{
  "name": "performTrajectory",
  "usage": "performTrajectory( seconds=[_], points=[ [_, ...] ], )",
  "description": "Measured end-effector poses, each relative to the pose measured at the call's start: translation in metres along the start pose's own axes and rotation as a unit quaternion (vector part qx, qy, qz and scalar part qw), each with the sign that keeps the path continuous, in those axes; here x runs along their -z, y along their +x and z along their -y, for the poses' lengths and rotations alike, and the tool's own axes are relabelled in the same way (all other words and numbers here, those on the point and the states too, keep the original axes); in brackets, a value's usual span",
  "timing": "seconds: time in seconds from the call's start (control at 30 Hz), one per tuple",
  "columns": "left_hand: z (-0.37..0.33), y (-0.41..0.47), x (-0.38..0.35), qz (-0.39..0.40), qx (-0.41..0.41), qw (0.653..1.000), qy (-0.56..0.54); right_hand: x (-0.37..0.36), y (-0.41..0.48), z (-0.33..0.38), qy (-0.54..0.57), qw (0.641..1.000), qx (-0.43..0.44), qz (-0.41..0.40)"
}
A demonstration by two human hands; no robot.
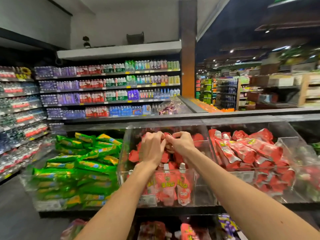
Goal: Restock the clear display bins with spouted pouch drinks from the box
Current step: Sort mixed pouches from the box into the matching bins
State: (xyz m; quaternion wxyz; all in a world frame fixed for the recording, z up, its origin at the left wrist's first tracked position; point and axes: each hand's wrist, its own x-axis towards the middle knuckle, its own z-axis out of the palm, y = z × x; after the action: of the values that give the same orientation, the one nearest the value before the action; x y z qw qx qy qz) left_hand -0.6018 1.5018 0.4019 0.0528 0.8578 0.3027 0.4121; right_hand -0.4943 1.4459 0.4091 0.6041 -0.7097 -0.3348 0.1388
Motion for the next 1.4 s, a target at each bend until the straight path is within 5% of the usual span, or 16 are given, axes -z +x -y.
performTrajectory(
  seconds=[0.13,0.47,0.57,0.7,0.87,1.0,1.13,1.4],
  points=[
    [0.012,0.002,-0.007,-0.018,-0.055,0.996,0.064,-0.008,0.006,-0.001,-0.084,0.995,-0.012,-0.047],
    [0.024,0.002,-0.012,0.169,-0.055,0.965,0.194,-0.021,0.007,-0.01,-0.316,0.948,0.016,-0.023],
    [0.027,-0.002,-0.002,0.215,-0.053,0.968,0.122,-0.01,-0.011,-0.006,-0.31,0.95,0.049,-0.004],
    [0.012,-0.024,0.021,0.107,-0.027,0.991,-0.081,0.026,-0.067,0.005,-0.227,0.966,0.12,-0.009],
    [-0.061,-0.11,0.04,0.046,-0.006,0.975,-0.217,0.101,-0.176,-0.032,-0.143,0.974,0.173,-0.027],
    [-0.15,-0.216,0.012,0.117,0.007,0.928,-0.354,0.186,-0.29,-0.12,-0.086,0.985,0.123,-0.079],
    [-0.258,-0.337,-0.038,0.279,0.006,0.853,-0.44,0.282,-0.404,-0.218,-0.095,0.986,-0.001,-0.134],
    [-0.526,-0.502,-0.133,0.517,-0.112,0.706,-0.471,0.524,-0.597,-0.286,-0.235,0.897,-0.205,-0.312]
  ],
)
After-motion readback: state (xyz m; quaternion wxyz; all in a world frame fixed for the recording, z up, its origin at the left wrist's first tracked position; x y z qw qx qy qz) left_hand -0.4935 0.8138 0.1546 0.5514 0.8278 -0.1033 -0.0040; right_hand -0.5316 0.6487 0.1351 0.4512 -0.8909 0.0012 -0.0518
